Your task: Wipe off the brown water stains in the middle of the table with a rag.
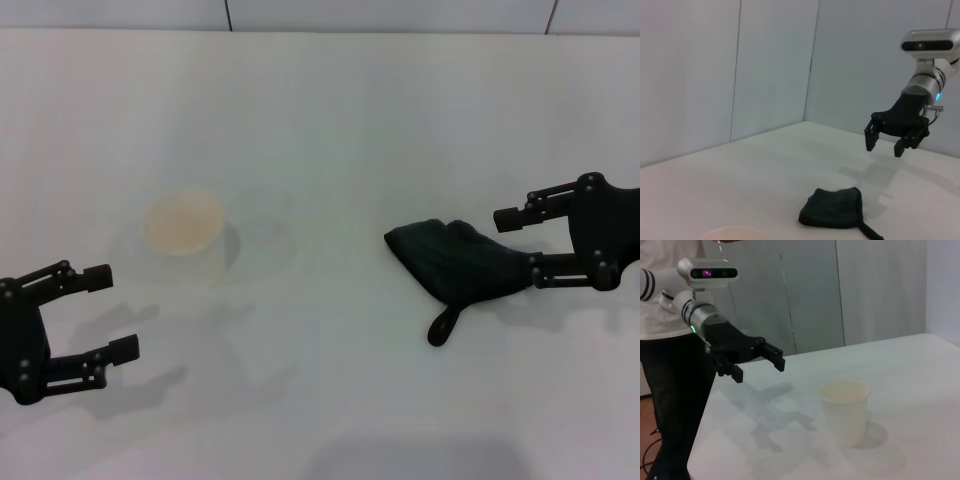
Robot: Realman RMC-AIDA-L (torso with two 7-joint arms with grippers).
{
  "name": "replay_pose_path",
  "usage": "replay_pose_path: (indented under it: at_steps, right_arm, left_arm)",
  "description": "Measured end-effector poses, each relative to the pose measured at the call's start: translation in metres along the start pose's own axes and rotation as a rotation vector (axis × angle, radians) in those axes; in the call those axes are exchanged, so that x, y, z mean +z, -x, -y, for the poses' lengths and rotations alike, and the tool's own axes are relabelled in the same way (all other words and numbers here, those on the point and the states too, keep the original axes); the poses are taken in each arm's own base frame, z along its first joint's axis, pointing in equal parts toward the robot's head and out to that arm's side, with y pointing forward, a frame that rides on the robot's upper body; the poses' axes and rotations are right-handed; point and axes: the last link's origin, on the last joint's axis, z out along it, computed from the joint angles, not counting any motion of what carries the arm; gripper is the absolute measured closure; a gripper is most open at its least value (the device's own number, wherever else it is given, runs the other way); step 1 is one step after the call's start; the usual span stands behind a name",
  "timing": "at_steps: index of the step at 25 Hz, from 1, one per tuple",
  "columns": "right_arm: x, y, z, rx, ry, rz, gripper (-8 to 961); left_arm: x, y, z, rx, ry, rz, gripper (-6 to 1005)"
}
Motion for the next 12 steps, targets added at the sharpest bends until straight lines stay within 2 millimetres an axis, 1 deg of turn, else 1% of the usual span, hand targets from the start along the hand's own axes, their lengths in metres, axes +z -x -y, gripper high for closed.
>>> replay_pose_path:
  at_steps: [12]
  right_arm:
    - [-0.0036,-0.0046,-0.0011,0.007,-0.008,-0.009,469]
  left_arm:
    - [-0.0002,0.0016,-0.0010,-0.001,-0.008,-0.004,124]
